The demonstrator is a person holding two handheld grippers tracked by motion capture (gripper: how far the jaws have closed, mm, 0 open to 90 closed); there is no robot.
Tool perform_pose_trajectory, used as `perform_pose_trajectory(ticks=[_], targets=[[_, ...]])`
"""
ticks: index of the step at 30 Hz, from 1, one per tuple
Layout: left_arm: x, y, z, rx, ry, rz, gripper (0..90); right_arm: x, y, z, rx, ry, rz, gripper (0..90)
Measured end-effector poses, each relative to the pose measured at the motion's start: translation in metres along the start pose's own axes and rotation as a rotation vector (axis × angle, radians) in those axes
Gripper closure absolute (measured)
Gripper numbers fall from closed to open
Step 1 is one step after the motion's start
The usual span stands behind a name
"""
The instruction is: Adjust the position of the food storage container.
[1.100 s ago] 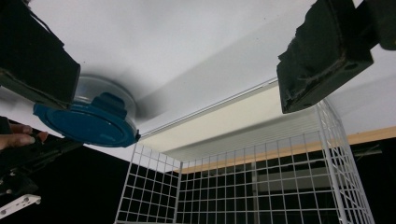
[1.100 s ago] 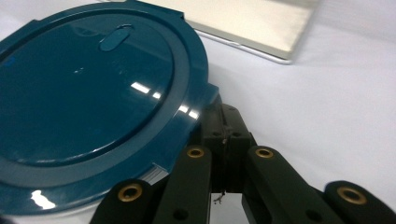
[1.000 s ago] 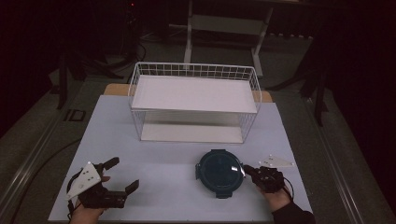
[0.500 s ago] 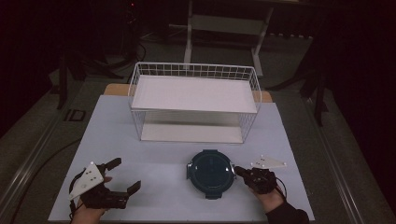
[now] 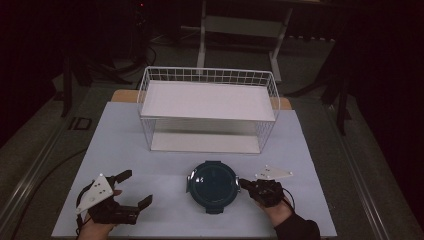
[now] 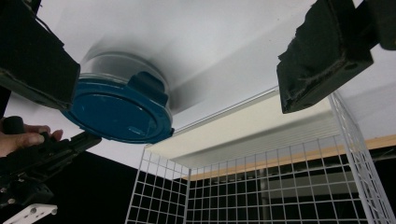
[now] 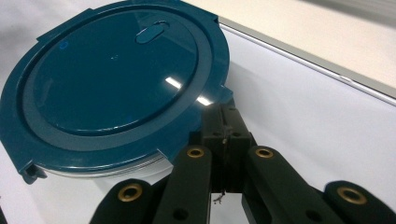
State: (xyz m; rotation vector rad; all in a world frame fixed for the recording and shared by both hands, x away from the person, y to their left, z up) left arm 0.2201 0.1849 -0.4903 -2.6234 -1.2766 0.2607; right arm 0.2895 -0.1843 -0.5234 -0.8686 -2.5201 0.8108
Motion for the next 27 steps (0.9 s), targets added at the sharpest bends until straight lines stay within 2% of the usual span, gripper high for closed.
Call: perform_pose_trajectory(ticks=[4, 11, 14, 17, 19, 22, 25, 26, 27], targets=[[-0.001, 0.001, 0.001, 0.005, -0.001, 0.006, 0.0, 0.01, 0.007, -0.004, 0.005, -0.02, -0.023, 90.0], [-0.002, 0.002, 0.002, 0.014, 0.003, 0.016, 0.0, 0.011, 0.011, -0.007, 0.0, -0.02, -0.035, 90.0], [-0.002, 0.001, 0.001, 0.013, 0.0, 0.018, 0.0, 0.01, 0.011, -0.007, -0.006, 0.005, -0.061, 90.0], [-0.003, 0.001, 0.002, 0.01, -0.016, 0.039, 0.0, 0.011, 0.007, -0.01, -0.029, -0.019, -0.058, 89.5], [-0.004, 0.002, 0.001, 0.005, -0.032, 0.067, 0.0, 0.014, 0.001, -0.015, -0.058, -0.04, -0.055, 84.5], [-0.007, 0.004, 0.0, 0.011, -0.022, 0.081, 0.0, 0.018, -0.006, -0.019, -0.09, -0.054, -0.062, 75.4], [-0.011, 0.005, -0.003, 0.019, -0.011, 0.095, 0.0, 0.02, -0.014, -0.024, -0.135, -0.05, -0.075, 62.4], [-0.014, 0.006, -0.006, 0.023, -0.008, 0.1, 0.0, 0.021, -0.016, -0.025, -0.152, -0.057, -0.08, 57.7], [-0.014, 0.007, -0.007, 0.026, -0.005, 0.103, 0.0, 0.022, -0.019, -0.027, -0.17, -0.068, -0.066, 45.4]])
Point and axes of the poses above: each handheld gripper's, and its own axes: y roughly forward along the jaws, z roughly out of its underside, x roughly to its left, the point moved 5 cm from there along y, roughly forward along the jaws, and after that the axes turned 5 degrees about -z, right-handed, at the moved point
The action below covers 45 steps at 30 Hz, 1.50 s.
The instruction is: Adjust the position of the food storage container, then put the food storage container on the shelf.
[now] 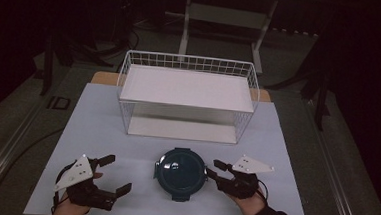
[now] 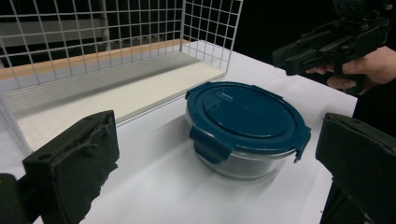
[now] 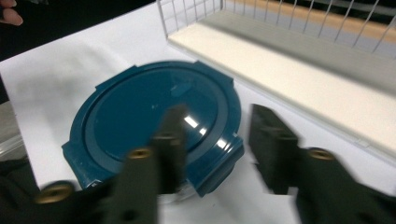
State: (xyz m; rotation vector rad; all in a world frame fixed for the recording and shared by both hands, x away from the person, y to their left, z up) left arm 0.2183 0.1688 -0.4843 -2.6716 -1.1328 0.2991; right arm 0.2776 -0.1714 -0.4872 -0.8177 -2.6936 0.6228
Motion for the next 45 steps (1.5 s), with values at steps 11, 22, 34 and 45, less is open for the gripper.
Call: perform_pose_trajectory(ticks=[11, 22, 34, 45], targets=[[-0.001, 0.016, -0.017, 0.074, 0.011, 0.021, 0.0, -0.003, -0.009, -0.007, -0.093, -0.01, -0.008, 11.5], [0.007, 0.042, -0.027, 0.118, -0.097, 0.028, 0.0, 0.0, -0.024, -0.019, -0.149, -0.052, -0.02, 21.0], [0.009, 0.07, -0.018, 0.267, -0.125, 0.06, 0.0, 0.001, -0.023, -0.017, -0.132, -0.054, -0.008, 12.1], [0.019, 0.094, 0.004, 0.362, -0.393, 0.116, 0.0, 0.005, -0.015, -0.012, -0.084, -0.037, 0.039, 10.0]])
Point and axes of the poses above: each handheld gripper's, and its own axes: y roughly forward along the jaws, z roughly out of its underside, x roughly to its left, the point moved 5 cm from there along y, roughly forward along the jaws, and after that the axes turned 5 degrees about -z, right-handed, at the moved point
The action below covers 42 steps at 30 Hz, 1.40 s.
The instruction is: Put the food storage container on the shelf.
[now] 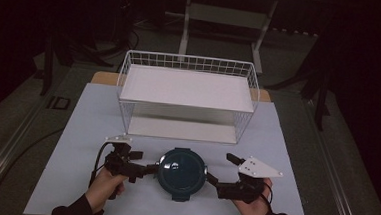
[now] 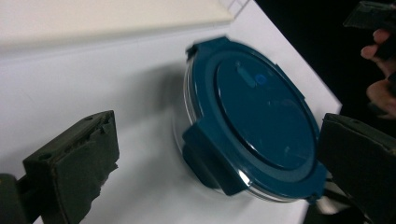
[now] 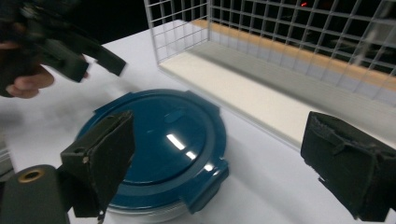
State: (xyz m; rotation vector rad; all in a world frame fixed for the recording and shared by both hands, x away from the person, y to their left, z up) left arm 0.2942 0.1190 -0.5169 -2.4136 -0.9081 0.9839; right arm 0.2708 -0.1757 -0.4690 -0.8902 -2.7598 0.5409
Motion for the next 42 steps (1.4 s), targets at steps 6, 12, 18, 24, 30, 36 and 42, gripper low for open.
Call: perform_pose_trajectory(ticks=[6, 12, 18, 24, 30, 36, 42], targets=[[0.004, 0.011, 0.007, 0.134, -0.154, 0.07, 0.0, 0.001, 0.001, 0.001, 0.008, 0.004, 0.002, 10.1], [0.008, 0.014, 0.008, 0.188, -0.27, 0.075, 13.4, 0.0, 0.003, 0.003, 0.03, 0.007, 0.0, 10.2], [0.011, 0.017, 0.009, 0.211, -0.336, 0.09, 31.1, 0.001, 0.004, 0.003, 0.036, 0.008, -0.004, 10.3], [0.01, 0.022, 0.011, 0.241, -0.353, 0.115, 42.8, 0.001, 0.005, 0.005, 0.045, 0.019, -0.012, 10.3], [0.011, 0.027, 0.013, 0.252, -0.372, 0.154, 49.4, 0.001, 0.004, 0.004, 0.045, 0.017, -0.009, 12.1], [0.011, 0.027, 0.013, 0.254, -0.37, 0.162, 50.5, -0.001, 0.006, 0.007, 0.059, 0.041, -0.016, 12.2], [0.008, 0.024, 0.014, 0.235, -0.343, 0.158, 52.0, -0.006, 0.01, 0.012, 0.085, 0.134, -0.061, 13.9]])
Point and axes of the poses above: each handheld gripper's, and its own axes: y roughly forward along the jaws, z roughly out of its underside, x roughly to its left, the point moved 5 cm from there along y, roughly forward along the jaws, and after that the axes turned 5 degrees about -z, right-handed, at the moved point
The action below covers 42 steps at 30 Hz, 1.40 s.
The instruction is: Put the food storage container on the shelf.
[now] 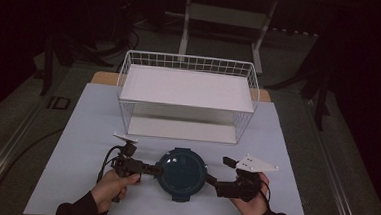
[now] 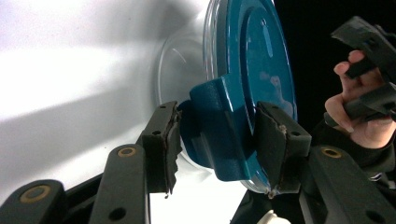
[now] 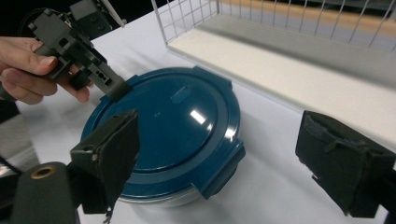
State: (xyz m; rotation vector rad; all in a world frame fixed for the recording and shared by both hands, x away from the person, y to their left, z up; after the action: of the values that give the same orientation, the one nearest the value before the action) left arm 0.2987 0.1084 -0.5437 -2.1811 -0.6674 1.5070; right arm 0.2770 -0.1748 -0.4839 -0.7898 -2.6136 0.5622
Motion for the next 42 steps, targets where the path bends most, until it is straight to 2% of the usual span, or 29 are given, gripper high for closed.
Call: perform_pose_trajectory(ticks=[4, 10, 16, 19, 23, 27, 29, 34, 36, 42], targets=[[-0.006, -0.003, 0.003, -0.003, 0.044, -0.006, 53.6, -0.007, 0.006, 0.006, 0.035, 0.115, -0.052, 15.3], [-0.015, -0.006, 0.007, -0.015, 0.122, -0.025, 55.3, -0.019, 0.011, 0.016, 0.09, 0.283, -0.133, 22.8], [-0.019, -0.01, 0.013, -0.025, 0.175, -0.033, 56.1, -0.024, 0.016, 0.027, 0.141, 0.41, -0.22, 30.6], [-0.02, -0.01, 0.016, -0.032, 0.188, -0.032, 56.5, -0.022, 0.018, 0.031, 0.17, 0.442, -0.252, 35.9], [-0.02, -0.011, 0.018, -0.037, 0.19, -0.03, 56.7, -0.019, 0.021, 0.036, 0.204, 0.456, -0.285, 43.0], [-0.019, -0.011, 0.019, -0.044, 0.19, -0.029, 56.7, -0.016, 0.023, 0.037, 0.212, 0.47, -0.307, 47.5], [-0.019, -0.011, 0.02, -0.05, 0.186, -0.029, 56.7, -0.015, 0.022, 0.037, 0.206, 0.482, -0.328, 53.8], [-0.019, -0.012, 0.023, -0.067, 0.179, -0.032, 56.4, -0.014, 0.023, 0.038, 0.187, 0.514, -0.328, 54.9], [-0.019, -0.012, 0.024, -0.072, 0.181, -0.046, 56.0, -0.013, 0.023, 0.038, 0.189, 0.536, -0.343, 55.7], [-0.02, -0.013, 0.027, -0.081, 0.159, -0.056, 55.8, -0.008, 0.023, 0.036, 0.176, 0.537, -0.329, 56.3]])
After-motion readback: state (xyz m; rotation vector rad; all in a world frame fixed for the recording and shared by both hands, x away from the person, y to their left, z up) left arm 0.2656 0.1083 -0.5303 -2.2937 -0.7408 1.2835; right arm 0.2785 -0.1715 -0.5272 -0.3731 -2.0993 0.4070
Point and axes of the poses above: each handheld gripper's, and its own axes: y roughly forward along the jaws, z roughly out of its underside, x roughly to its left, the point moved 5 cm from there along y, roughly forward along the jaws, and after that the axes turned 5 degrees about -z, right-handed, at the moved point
